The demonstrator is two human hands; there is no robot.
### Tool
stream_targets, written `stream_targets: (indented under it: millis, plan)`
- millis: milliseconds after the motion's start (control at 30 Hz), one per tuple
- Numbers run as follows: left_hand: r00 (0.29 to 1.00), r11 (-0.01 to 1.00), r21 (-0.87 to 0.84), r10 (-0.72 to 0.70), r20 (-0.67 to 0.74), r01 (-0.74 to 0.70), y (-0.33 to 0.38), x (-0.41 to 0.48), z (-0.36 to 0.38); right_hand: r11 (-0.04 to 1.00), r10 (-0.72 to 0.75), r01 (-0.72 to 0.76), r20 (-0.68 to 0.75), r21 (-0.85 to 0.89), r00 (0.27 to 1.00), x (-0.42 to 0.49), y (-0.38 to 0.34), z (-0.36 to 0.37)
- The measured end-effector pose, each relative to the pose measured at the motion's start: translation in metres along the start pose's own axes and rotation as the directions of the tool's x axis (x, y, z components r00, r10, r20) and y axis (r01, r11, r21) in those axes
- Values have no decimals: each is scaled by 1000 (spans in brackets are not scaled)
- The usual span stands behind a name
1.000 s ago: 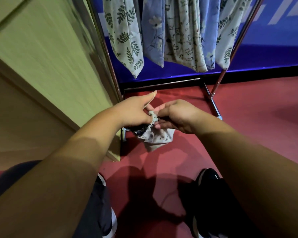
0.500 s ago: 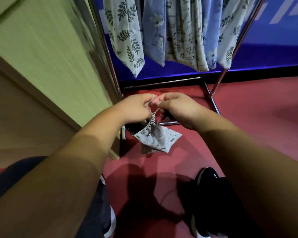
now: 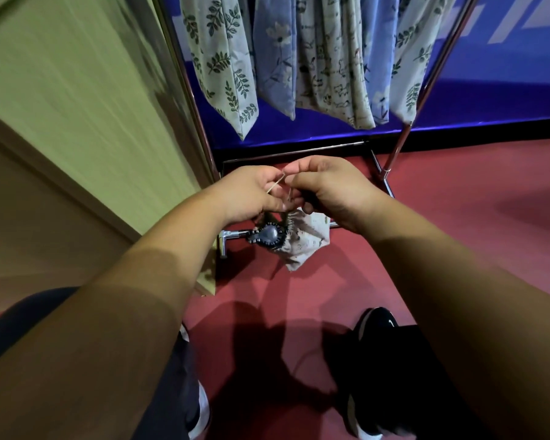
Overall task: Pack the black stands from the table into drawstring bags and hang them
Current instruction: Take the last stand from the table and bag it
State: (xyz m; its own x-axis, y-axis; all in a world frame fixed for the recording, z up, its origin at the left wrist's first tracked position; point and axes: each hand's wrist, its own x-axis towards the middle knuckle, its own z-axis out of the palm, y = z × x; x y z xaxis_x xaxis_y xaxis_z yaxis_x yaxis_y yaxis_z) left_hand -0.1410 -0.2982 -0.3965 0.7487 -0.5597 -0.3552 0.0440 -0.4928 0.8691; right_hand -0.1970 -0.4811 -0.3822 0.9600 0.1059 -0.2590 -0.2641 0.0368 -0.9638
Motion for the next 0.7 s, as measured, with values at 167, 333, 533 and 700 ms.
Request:
stream_targets:
  millis: [167,333,533,700]
  plan:
    - [1000,999,-44,8,-17,-9,5,1,1,999,33,-31,-36,36,999,3,3,-4]
    - [995,1000,9,-16,-102,17,9,1,9,1000,25,-25,-31,14,999,5,5,-3]
    - [934,999,19,-31,-356,41,11,4,11,1000,23,-24,-121,-4,992,5,-4,-1]
    - [920,999,-41,-30,-390,15,14,4,8,948,39,-73,-114,-309,993,6,8,4]
